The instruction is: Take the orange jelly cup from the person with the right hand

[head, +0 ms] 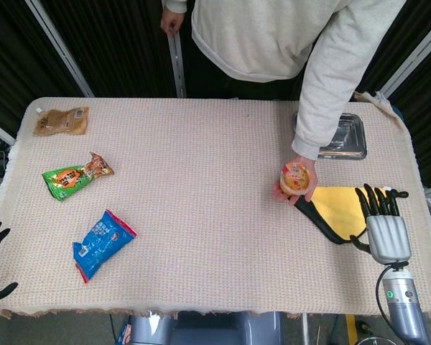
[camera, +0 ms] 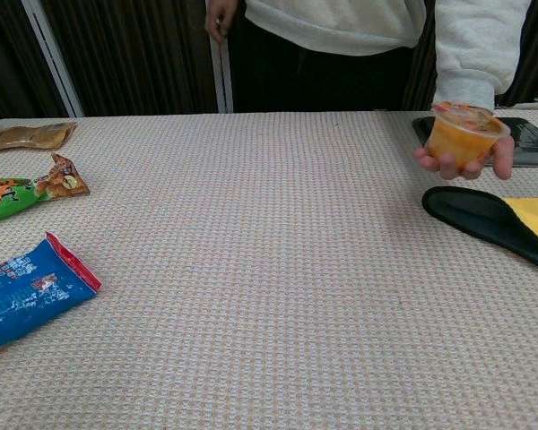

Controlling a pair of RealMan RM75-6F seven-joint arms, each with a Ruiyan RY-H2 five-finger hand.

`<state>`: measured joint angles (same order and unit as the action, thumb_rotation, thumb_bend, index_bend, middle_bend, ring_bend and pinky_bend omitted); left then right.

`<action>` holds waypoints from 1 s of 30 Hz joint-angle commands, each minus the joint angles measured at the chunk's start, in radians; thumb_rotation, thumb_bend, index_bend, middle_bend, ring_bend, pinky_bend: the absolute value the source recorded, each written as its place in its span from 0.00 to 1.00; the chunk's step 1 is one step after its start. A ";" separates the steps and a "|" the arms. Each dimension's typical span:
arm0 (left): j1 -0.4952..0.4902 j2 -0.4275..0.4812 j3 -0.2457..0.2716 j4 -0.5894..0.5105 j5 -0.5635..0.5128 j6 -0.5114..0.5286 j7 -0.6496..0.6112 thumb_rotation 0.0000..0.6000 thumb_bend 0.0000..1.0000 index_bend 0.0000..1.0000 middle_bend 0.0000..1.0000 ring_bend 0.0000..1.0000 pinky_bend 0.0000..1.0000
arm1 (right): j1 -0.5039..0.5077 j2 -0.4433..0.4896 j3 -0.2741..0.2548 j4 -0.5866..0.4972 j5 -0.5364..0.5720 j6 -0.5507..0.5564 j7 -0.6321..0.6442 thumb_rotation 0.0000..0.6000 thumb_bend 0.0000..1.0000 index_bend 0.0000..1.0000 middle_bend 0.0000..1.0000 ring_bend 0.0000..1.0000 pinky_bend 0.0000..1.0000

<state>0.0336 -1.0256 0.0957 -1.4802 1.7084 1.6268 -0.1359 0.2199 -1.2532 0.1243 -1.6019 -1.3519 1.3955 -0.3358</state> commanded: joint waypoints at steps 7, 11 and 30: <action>0.000 0.000 0.000 -0.001 0.000 0.000 0.000 1.00 0.00 0.02 0.00 0.00 0.00 | 0.000 0.003 0.002 -0.014 0.003 -0.004 0.007 1.00 0.09 0.01 0.00 0.00 0.00; 0.000 0.000 0.000 0.000 0.000 -0.001 0.000 1.00 0.00 0.02 0.00 0.00 0.00 | 0.004 0.012 0.010 -0.045 0.008 -0.009 0.022 1.00 0.09 0.01 0.00 0.00 0.00; -0.004 0.003 0.002 -0.001 0.000 -0.009 0.001 1.00 0.00 0.02 0.00 0.00 0.00 | 0.246 0.172 0.187 -0.435 0.428 -0.319 -0.070 1.00 0.08 0.01 0.00 0.00 0.00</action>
<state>0.0297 -1.0225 0.0977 -1.4804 1.7090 1.6180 -0.1334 0.4067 -1.0974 0.2750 -2.0028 -1.0001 1.1227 -0.3578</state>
